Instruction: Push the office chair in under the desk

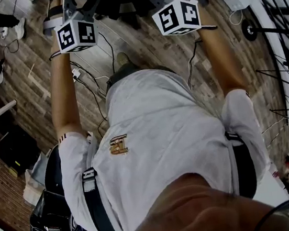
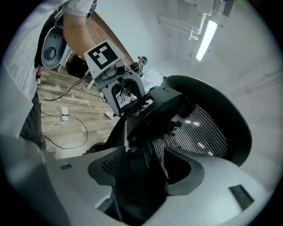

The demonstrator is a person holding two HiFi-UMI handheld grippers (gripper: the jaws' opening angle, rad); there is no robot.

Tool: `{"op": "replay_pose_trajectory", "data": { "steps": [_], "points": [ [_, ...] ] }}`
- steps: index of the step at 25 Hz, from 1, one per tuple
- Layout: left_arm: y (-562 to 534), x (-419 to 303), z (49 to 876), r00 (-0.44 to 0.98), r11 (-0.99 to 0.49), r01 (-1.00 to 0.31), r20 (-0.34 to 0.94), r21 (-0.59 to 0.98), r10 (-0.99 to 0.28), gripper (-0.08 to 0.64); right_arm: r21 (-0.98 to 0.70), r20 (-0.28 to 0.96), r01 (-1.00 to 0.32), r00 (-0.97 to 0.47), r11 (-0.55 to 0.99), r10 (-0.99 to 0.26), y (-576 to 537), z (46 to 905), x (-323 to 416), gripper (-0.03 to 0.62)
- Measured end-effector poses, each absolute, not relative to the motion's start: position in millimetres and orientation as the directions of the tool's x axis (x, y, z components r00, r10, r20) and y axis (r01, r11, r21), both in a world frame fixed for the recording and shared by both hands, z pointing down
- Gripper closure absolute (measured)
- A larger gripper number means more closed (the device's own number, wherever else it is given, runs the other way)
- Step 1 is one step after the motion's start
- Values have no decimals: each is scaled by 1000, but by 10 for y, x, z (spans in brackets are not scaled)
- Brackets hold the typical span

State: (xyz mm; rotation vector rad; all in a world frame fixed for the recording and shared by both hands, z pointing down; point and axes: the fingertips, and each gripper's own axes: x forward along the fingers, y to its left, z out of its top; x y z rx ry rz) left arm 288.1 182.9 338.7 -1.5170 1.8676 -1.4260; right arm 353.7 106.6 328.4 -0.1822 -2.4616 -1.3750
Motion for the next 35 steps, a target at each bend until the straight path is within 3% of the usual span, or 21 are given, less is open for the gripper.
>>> {"op": "replay_pose_trajectory", "data": {
  "steps": [7, 16, 23, 35],
  "points": [
    [1709, 2594, 3506, -406, -139, -417, 321, -898, -856, 234, 879, 348, 281, -931, 385, -114, 975, 3412, 3386, 339],
    [1609, 2353, 3629, -397, -183, -372, 334, -910, -855, 232, 877, 414, 333, -890, 345, -194, 785, 3600, 3244, 334],
    [1514, 2161, 3666, -393, -165, -347, 303, -923, -868, 232, 925, 356, 284, -882, 253, -309, 565, 3703, 2958, 334],
    [1234, 1468, 3691, -348, -169, -355, 298, -919, -889, 233, 951, 276, 207, -904, 228, -328, 325, 3733, 2279, 336]
  ]
}}
